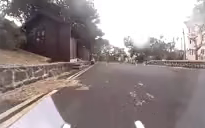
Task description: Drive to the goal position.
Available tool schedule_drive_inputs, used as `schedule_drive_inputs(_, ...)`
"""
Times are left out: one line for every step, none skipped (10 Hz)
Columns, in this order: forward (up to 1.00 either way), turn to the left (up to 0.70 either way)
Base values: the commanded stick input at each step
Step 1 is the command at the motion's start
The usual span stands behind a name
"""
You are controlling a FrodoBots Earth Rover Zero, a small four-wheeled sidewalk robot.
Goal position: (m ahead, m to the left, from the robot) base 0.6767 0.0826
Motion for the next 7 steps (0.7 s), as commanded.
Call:
schedule_drive_inputs(1.00,0.00)
schedule_drive_inputs(1.00,0.00)
schedule_drive_inputs(1.00,0.00)
schedule_drive_inputs(1.00,0.00)
schedule_drive_inputs(1.00,0.00)
schedule_drive_inputs(1.00,0.00)
schedule_drive_inputs(1.00,0.00)
